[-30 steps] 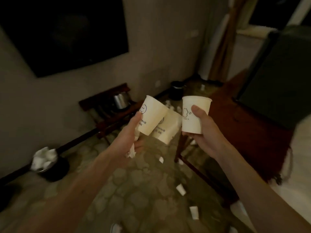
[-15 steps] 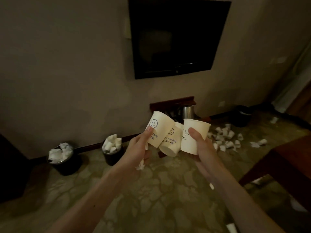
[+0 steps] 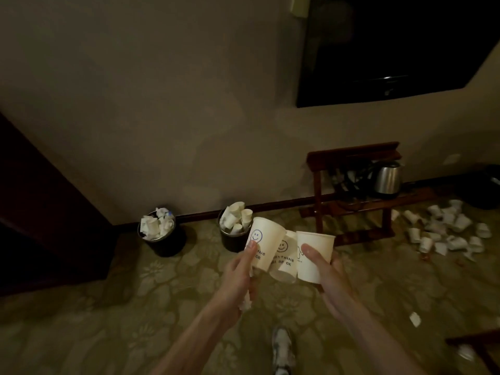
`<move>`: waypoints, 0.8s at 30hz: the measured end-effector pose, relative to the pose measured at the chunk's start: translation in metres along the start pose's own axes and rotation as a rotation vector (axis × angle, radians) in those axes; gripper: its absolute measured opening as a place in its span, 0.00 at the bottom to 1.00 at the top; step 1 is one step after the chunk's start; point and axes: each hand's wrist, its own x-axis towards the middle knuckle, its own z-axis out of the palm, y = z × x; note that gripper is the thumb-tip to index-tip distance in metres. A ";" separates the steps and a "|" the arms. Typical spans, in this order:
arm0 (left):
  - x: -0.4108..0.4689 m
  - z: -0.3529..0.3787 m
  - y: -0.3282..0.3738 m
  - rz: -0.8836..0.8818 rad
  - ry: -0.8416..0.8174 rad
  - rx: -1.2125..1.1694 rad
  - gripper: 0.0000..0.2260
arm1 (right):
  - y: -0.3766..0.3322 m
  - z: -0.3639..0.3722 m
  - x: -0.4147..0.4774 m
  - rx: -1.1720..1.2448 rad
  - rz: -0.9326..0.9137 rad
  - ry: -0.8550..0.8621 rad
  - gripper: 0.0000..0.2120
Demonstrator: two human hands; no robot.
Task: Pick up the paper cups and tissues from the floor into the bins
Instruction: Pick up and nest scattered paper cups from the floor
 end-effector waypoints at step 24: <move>0.399 -0.160 0.056 -0.394 0.229 -0.101 0.33 | 0.026 0.184 0.395 -0.406 0.401 -0.243 0.31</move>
